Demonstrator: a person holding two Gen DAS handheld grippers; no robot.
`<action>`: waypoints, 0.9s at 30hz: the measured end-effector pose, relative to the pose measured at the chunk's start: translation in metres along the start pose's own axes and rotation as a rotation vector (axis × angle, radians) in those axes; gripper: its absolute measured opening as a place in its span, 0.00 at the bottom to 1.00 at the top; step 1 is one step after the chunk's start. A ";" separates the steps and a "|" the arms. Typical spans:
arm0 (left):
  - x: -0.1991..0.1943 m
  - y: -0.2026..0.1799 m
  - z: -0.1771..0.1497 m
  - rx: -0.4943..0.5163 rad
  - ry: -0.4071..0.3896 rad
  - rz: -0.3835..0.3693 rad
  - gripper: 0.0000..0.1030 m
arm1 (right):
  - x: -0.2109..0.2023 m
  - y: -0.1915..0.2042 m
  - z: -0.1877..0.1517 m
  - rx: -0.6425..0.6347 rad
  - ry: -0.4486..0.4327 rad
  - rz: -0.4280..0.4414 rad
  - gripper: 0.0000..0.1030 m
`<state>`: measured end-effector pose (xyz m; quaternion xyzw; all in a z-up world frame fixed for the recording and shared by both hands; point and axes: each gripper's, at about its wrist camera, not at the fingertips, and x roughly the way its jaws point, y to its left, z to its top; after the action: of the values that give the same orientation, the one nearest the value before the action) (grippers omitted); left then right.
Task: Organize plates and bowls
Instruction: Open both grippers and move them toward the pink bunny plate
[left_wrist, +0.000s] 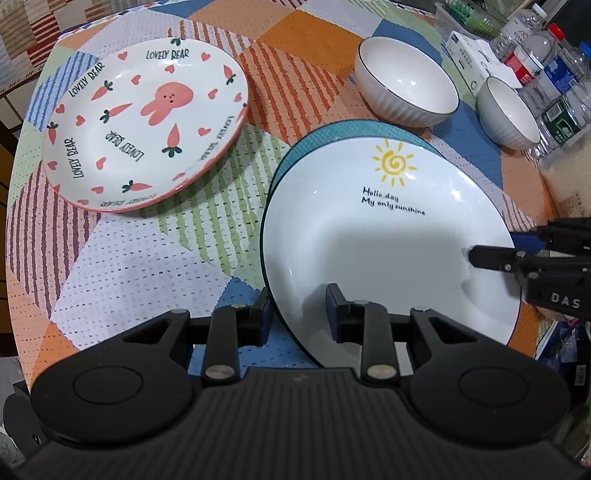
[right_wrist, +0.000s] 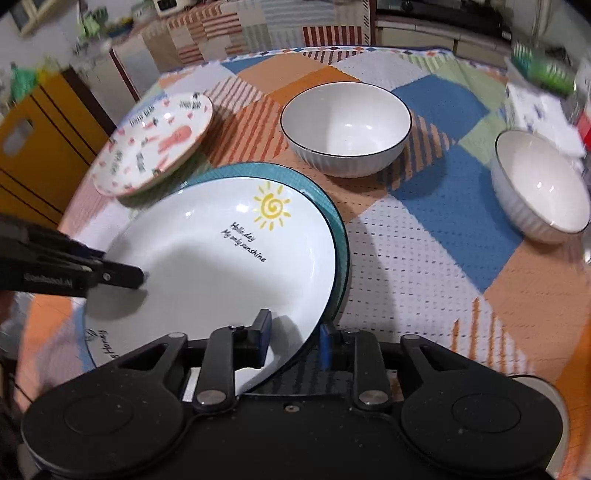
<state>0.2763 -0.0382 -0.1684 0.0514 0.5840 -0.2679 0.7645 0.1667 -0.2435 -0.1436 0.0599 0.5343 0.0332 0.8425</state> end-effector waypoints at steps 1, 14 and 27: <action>0.001 0.000 -0.001 -0.002 0.004 -0.004 0.26 | 0.001 0.004 0.001 -0.013 0.001 -0.029 0.32; -0.005 -0.002 -0.004 -0.007 -0.017 -0.011 0.26 | 0.021 0.014 0.001 -0.121 -0.047 -0.183 0.34; -0.069 -0.011 -0.023 0.092 -0.128 0.113 0.29 | -0.055 0.051 -0.007 -0.186 -0.156 -0.098 0.34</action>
<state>0.2392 -0.0144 -0.1092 0.1018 0.5173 -0.2537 0.8110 0.1377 -0.1987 -0.0899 -0.0423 0.4641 0.0369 0.8840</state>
